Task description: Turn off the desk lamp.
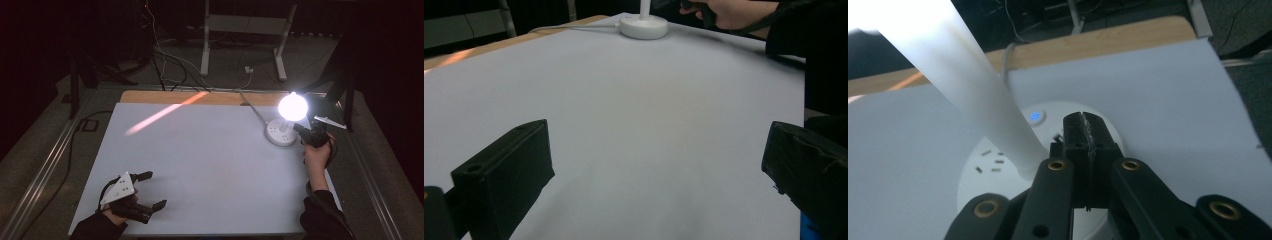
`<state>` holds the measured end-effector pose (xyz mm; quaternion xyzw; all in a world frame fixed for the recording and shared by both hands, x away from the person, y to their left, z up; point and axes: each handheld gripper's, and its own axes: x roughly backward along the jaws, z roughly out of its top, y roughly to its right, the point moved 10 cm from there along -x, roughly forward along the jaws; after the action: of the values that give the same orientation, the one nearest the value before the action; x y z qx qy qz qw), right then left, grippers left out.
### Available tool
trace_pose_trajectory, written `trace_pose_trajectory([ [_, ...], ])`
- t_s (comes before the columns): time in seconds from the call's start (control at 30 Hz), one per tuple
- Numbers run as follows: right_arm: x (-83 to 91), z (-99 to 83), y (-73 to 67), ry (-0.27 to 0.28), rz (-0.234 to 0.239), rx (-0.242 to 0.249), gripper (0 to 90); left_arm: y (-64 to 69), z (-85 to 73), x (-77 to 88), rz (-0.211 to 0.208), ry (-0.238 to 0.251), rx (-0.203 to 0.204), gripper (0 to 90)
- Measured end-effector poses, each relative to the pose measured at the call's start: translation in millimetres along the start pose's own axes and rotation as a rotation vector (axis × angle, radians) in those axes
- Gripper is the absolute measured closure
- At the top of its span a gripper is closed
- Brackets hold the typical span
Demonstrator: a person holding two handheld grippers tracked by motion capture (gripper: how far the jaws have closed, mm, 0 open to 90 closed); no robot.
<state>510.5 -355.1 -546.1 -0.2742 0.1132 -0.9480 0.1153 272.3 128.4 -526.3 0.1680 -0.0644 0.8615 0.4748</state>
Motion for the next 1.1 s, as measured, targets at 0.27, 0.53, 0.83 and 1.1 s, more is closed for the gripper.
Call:
trace_pose_trajectory([
  [0.27, 9.3, 12.5, -1.8, 0.025, 0.000, 0.002, 89.9, -0.1, 0.0, 0.1, 0.000, 0.000, 0.000, 0.6],
  [0.53, 6.0, 9.1, -1.7, 0.018, -0.003, 0.004, 89.9, 0.0, 0.1, 0.5, -0.001, 0.000, 0.000, 0.6],
  [0.83, -3.3, -5.7, 2.5, -0.016, -0.014, -0.009, 89.9, -0.4, -0.3, 0.5, 0.000, -0.001, 0.000, 0.6],
  [1.1, -9.0, -12.9, 2.9, -0.034, -0.018, 0.007, 89.9, -0.4, -0.6, 0.2, 0.000, -0.002, 0.002, 0.6],
])
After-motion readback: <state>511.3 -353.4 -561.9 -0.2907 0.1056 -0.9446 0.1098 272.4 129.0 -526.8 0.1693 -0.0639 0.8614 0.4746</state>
